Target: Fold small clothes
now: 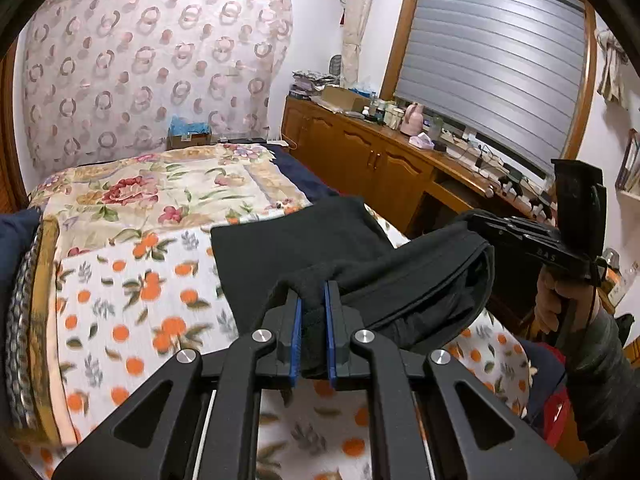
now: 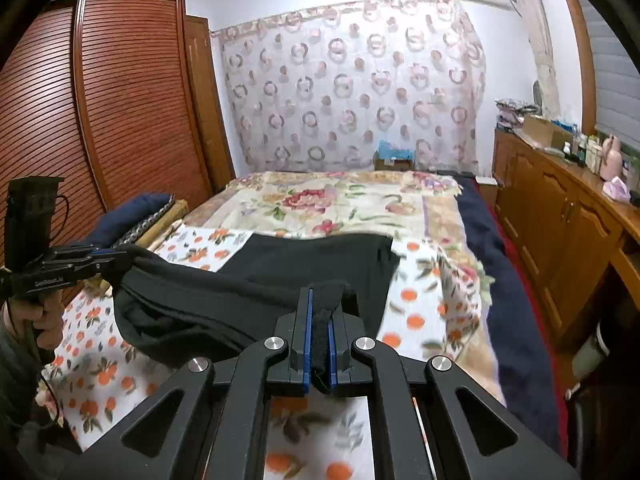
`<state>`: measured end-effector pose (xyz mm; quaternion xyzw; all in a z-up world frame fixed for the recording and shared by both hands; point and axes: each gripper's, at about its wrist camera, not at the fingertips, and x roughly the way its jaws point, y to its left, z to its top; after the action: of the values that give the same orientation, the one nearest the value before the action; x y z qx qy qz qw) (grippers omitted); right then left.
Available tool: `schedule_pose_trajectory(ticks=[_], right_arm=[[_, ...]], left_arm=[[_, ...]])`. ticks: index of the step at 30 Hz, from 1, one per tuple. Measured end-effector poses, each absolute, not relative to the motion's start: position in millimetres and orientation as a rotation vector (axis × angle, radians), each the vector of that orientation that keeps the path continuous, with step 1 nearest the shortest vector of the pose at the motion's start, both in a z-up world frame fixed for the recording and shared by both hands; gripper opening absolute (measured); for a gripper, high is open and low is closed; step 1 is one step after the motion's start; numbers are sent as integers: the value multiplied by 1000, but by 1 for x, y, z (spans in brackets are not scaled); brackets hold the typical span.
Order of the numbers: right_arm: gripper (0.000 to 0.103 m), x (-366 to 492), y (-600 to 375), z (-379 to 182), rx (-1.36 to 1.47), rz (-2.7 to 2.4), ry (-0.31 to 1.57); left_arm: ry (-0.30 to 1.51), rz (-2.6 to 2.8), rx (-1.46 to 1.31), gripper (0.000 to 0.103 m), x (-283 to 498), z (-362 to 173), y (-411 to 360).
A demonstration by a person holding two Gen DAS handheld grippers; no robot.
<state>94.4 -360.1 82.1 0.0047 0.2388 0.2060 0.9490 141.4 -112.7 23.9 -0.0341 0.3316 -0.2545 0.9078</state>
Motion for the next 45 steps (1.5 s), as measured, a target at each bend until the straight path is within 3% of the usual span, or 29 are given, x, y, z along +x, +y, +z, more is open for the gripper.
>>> schedule_pose_trajectory(ticks=[13, 15, 16, 18, 20, 23, 24, 27, 38, 40, 41, 44, 45], right_arm=[[6, 232, -339, 69, -56, 380, 567], [6, 252, -334, 60, -60, 375, 610], [6, 258, -332, 55, -67, 368, 624], [7, 266, -329, 50, -73, 359, 636], [12, 269, -329, 48, -55, 348, 638], [36, 264, -332, 59, -54, 278, 601], [44, 259, -335, 63, -48, 265, 588], [52, 242, -338, 68, 5, 293, 574], [54, 243, -324, 48, 13, 401, 707], [54, 252, -321, 45, 24, 420, 729], [54, 265, -327, 47, 37, 426, 742], [51, 281, -338, 59, 78, 453, 744], [32, 284, -338, 60, 86, 472, 746]], left_arm=[[748, -455, -2, 11, 273, 5, -130], [749, -486, -6, 15, 279, -1, -131], [753, -495, -15, 18, 281, -2, -130], [744, -486, -9, 44, 280, -1, -126], [719, -489, 5, 52, 277, 2, -123], [722, -496, -12, 78, 275, 0, -117], [725, -497, -16, 79, 274, -2, -116], [774, -511, -1, 79, 279, -17, -120], [901, -514, -25, 79, 328, -60, -129], [898, -537, -4, 55, 333, -60, -134], [913, -551, 7, 32, 335, -61, -137], [922, -570, 17, 12, 335, -58, -139], [910, -570, 13, 12, 334, -54, -137]])
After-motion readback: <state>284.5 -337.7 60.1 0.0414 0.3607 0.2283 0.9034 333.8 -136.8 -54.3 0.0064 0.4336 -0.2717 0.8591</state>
